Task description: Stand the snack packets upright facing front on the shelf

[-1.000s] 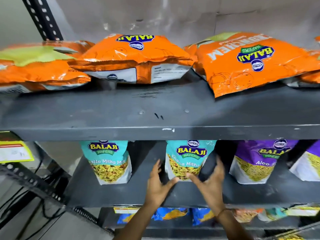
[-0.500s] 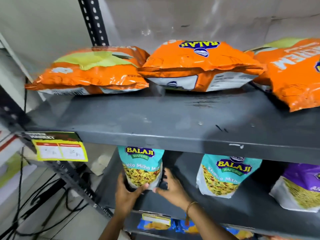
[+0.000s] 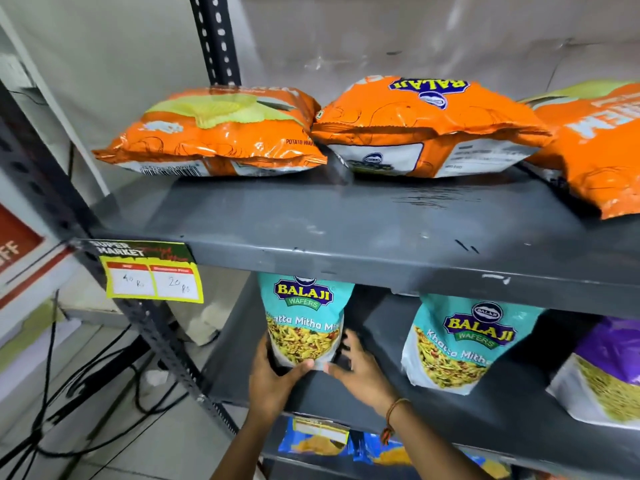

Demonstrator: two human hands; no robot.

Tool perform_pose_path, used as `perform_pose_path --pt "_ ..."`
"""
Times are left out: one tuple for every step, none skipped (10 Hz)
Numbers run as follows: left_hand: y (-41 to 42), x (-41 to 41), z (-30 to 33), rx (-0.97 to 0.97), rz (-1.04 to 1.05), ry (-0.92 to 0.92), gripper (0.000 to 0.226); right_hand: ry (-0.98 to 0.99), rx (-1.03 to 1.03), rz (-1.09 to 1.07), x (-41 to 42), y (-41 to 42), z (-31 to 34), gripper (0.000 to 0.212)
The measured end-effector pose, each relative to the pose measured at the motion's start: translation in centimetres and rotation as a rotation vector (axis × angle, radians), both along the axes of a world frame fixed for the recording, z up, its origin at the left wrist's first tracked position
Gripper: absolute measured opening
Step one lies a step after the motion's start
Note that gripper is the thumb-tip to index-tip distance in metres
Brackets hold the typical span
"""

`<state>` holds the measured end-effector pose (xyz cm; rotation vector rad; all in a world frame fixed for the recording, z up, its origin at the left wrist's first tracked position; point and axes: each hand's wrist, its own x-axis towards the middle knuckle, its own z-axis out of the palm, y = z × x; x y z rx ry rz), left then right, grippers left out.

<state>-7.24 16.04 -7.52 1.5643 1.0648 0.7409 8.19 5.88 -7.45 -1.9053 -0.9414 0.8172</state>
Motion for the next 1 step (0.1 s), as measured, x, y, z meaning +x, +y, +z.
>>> perform_pose_path --pt "-1.97 -0.92 0.94 0.107 0.025 -0.065 0.084 -0.044 0.065 -0.043 -0.84 -1.79 0.45 0.088"
